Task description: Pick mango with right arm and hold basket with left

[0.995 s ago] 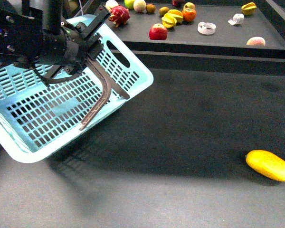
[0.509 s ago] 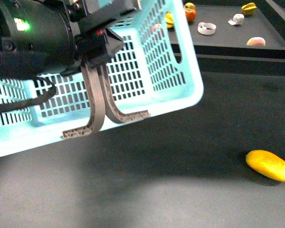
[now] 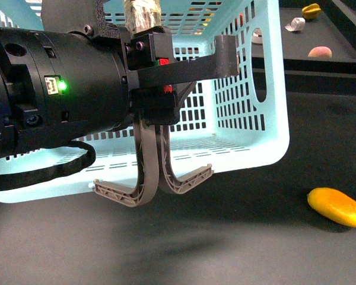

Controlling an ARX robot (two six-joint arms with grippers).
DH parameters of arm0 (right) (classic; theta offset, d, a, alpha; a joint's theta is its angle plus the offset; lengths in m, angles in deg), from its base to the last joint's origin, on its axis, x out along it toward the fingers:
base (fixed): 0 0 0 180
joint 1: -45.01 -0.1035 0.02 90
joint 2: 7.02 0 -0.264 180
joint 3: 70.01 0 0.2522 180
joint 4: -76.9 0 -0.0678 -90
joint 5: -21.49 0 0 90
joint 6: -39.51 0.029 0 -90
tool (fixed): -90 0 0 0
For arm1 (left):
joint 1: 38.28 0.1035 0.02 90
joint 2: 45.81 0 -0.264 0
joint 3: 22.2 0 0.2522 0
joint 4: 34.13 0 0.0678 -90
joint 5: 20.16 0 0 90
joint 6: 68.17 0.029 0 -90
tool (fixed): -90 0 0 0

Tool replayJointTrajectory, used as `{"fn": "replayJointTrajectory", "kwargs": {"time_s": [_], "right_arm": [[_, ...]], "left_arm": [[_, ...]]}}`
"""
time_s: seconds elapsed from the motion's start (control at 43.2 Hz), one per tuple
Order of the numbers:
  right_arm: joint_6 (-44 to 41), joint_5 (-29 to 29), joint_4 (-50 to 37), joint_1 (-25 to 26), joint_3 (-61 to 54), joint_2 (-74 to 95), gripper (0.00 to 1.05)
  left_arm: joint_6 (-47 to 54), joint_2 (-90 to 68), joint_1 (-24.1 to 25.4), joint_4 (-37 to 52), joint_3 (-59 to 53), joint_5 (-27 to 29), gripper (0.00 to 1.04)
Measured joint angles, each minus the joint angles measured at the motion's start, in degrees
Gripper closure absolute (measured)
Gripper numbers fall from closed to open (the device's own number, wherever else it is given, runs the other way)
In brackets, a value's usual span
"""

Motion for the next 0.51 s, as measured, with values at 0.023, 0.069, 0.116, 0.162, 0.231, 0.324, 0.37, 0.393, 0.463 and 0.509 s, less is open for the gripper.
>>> {"fn": "replayJointTrajectory", "kwargs": {"time_s": [0.023,0.069,0.116,0.162,0.231,0.324,0.37,0.393,0.463,0.509], "right_arm": [[0.0,0.0,0.0,0.0,0.0,0.0,0.08],[0.0,0.0,0.0,0.0,0.0,0.0,0.08],[0.0,0.0,0.0,0.0,0.0,0.0,0.08],[0.0,0.0,0.0,0.0,0.0,0.0,0.08],[0.0,0.0,0.0,0.0,0.0,0.0,0.08],[2.86,-11.06,0.26,-2.54,0.44,2.54,0.08],[5.27,-19.43,-0.92,-2.78,0.74,6.36,0.08],[5.6,-21.0,-1.46,-2.36,0.74,7.39,0.08],[6.29,-23.52,-5.2,1.36,0.74,12.83,0.08],[6.36,-22.47,-8.04,4.13,0.76,16.52,0.08]], "left_arm": [[0.04,0.0,0.0,0.0,-0.02,-0.04,0.98],[0.04,0.0,0.0,0.0,-0.07,-0.09,0.98],[0.04,0.0,0.0,0.0,-0.11,-0.2,0.98],[0.07,0.0,-0.07,0.0,-0.11,-0.22,0.98],[0.09,0.0,-0.15,0.0,-0.13,-0.2,0.98],[0.09,0.0,-0.15,0.0,-0.13,-0.09,0.98],[0.2,0.0,-0.15,0.0,-0.2,-0.04,0.98],[0.17,0.0,-0.15,0.0,-0.22,-0.04,0.98],[0.2,0.0,-0.15,0.0,-0.24,0.04,0.98],[0.26,0.0,-0.13,0.0,-0.24,0.07,0.98]]}}
